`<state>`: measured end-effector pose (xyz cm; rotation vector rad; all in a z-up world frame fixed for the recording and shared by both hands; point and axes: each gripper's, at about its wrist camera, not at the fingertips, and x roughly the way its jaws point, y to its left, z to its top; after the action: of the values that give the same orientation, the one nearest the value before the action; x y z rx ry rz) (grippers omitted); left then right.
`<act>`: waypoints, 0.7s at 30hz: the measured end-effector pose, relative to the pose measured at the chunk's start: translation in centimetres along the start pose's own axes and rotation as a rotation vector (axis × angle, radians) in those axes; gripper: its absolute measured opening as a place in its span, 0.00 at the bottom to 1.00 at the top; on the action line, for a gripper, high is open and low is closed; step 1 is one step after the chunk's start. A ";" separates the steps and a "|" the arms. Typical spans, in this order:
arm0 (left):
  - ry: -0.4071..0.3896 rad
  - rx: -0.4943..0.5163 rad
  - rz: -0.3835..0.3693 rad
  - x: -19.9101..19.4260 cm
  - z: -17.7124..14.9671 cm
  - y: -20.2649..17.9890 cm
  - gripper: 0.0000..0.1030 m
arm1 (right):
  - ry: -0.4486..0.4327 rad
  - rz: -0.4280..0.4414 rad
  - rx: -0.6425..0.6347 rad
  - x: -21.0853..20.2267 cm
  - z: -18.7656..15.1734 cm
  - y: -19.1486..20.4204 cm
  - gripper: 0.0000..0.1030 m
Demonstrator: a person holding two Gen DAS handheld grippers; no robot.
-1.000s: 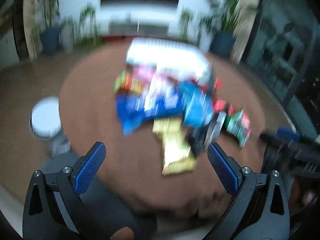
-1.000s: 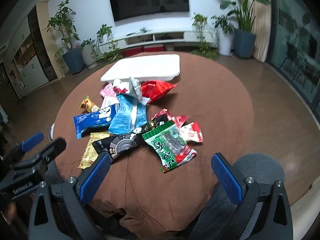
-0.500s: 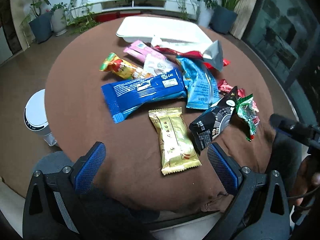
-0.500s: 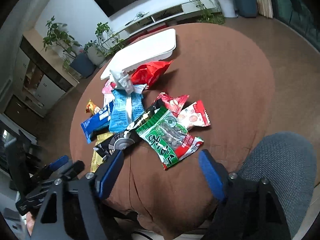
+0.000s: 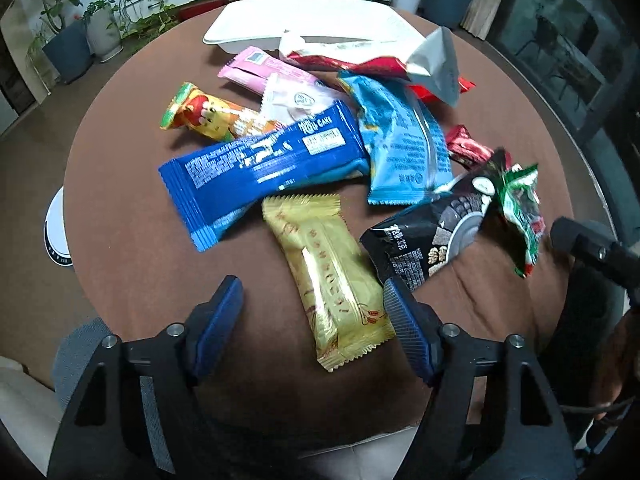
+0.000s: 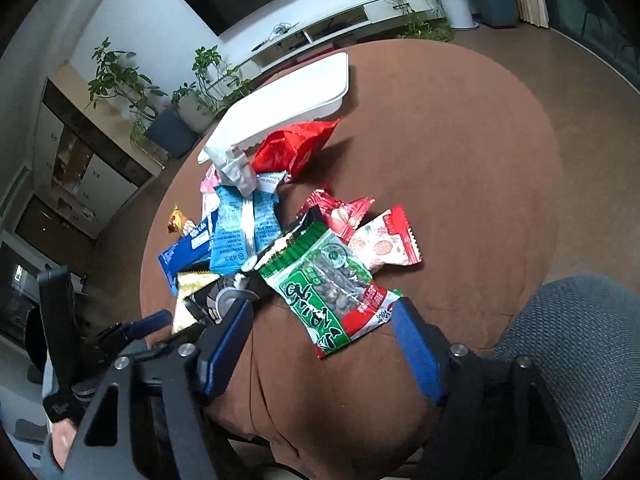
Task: Organize snacks
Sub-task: 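Grasp the gold cake bar with the left tool while the right tool grasps the green nut packet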
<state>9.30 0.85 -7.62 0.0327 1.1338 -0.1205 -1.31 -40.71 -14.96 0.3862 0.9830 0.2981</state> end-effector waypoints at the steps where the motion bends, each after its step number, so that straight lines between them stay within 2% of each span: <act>1: -0.001 0.000 0.009 0.0 0.3 0.1 0.69 | 0.002 0.001 0.000 0.0 0.0 0.0 0.73; 6: 0.021 -0.013 0.033 0.8 1.6 0.5 0.71 | -0.006 -0.002 -0.008 -0.2 0.1 -0.1 0.73; 13: 0.049 -0.012 0.054 2.2 2.7 0.3 0.84 | 0.004 -0.005 -0.025 0.1 -0.2 0.3 0.73; 15: 0.042 -0.023 0.041 2.7 3.0 0.7 0.84 | 0.007 -0.006 -0.033 0.3 -0.2 0.4 0.73; 17: 0.037 -0.035 0.001 3.0 3.1 1.1 0.78 | 0.005 -0.007 -0.037 0.2 -0.3 0.4 0.73; 20: 0.021 -0.016 -0.035 3.0 3.0 1.2 0.61 | -0.002 -0.015 -0.044 0.1 -0.2 0.3 0.73; 21: 0.018 -0.006 -0.040 2.9 3.1 1.1 0.52 | -0.003 -0.016 -0.046 0.1 -0.2 0.2 0.73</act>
<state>13.39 1.46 -9.00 0.0054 1.1528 -0.1530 -1.47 -40.41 -15.05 0.3368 0.9746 0.3053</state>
